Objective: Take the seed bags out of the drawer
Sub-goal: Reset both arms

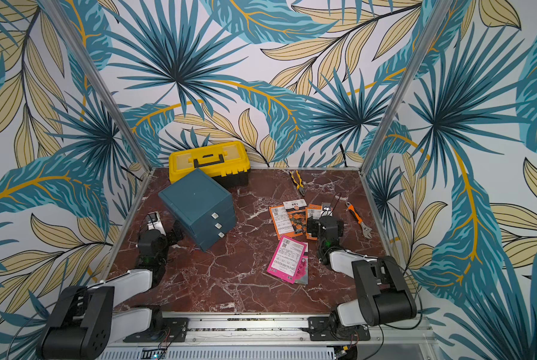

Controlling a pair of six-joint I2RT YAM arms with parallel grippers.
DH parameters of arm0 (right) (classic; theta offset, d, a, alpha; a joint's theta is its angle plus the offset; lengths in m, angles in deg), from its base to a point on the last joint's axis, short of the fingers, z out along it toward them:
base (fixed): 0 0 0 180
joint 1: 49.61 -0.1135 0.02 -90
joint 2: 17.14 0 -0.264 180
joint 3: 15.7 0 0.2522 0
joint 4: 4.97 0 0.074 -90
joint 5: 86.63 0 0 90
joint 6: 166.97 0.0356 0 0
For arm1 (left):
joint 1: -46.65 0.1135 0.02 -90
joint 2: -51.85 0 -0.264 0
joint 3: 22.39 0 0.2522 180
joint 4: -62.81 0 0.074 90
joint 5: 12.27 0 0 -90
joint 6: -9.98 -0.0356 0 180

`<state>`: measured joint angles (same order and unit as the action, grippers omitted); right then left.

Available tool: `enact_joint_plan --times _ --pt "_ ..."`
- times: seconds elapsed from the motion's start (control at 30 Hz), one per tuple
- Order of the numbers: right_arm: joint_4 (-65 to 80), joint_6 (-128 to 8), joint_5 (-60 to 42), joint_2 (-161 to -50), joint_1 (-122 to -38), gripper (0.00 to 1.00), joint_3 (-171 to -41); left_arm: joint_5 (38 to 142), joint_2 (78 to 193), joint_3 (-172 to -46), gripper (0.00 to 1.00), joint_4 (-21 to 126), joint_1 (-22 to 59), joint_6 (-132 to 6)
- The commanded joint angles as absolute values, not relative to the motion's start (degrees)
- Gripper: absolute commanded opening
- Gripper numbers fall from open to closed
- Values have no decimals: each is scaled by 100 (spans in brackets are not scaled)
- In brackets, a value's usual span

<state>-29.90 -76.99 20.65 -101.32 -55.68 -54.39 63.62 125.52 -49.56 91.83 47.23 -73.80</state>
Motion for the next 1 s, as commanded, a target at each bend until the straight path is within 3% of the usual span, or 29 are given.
enact_joint_plan --times 0.0,0.23,0.33,0.47,0.77,0.97 --pt "-4328 -7691 1554 -10439 -5348 100 -5201 7164 12972 -5074 100 10528 4828 -7691" --pt "-4062 -7632 1526 -10338 -5340 99 -5240 6942 14512 -4654 100 12956 4881 -7659" --pt "-4122 -7643 1557 -10330 -5339 100 -5214 6941 14108 -4780 100 12110 4920 -7540" --pt "-4098 -7636 1543 -10347 -5340 100 -5232 7023 14330 -4836 100 12357 4929 -7611" --pt "-4106 -7637 1541 -10345 -5339 100 -5232 7100 14157 -5465 100 10992 4929 -7628" --pt "-4104 -7641 1546 -10345 -5339 99 -5232 7113 14162 -5509 100 10925 4929 -7629"
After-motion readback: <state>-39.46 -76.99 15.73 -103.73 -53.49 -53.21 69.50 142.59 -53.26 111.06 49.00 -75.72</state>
